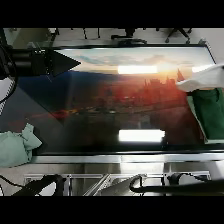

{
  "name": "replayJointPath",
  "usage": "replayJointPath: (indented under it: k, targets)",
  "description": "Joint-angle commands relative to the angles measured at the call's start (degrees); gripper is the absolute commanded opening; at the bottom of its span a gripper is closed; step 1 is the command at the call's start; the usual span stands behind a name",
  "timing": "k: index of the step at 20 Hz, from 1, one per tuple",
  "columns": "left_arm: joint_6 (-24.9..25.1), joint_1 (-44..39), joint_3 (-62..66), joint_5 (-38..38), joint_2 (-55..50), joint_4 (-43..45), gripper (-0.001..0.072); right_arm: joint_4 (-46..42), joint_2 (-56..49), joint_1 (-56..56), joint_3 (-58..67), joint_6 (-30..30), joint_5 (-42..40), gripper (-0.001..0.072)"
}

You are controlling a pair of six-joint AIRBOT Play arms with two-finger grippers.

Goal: Fold the shirts.

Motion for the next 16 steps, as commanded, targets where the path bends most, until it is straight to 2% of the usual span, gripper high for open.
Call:
replayJointPath:
  k: [1, 5, 9, 13, 14, 15, 16]
  targets:
    - [0.57, -0.04, 0.0, -0.68, 0.0, 0.04, 0.0021, -0.46, 1.29, -10.38, 0.09, 3.28, 2.25, 0.0015]
    - [0.92, -0.04, -0.02, -1.86, 0.0, 0.02, 0.0021, -13.05, 1.31, -13.31, -0.66, 7.65, 13.94, 0.0015]
    - [0.94, -0.04, -0.02, -2.95, 0.0, 0.04, 0.0021, -23.32, 1.33, -13.31, -3.87, 8.44, 24.28, 0.0016]
    - [0.98, -0.04, -0.02, -4.76, 0.0, 0.02, 0.0021, -28.76, 1.33, -13.31, -11.23, 9.49, 27.28, 0.002]
    - [0.98, -0.04, -0.02, -5.01, 0.0, 0.02, 0.0021, -29.81, 1.33, -13.31, -13.62, 9.49, 27.26, 0.0042]
    - [1.01, -0.04, -0.02, -5.07, 0.0, 0.04, 0.0021, -30.86, 1.27, -13.31, -15.67, 9.49, 26.93, 0.0199]
    - [1.03, -0.04, -0.02, -5.05, 0.0, 0.04, 0.0021, -31.52, 1.05, -13.31, -17.05, 9.46, 26.23, 0.0405]
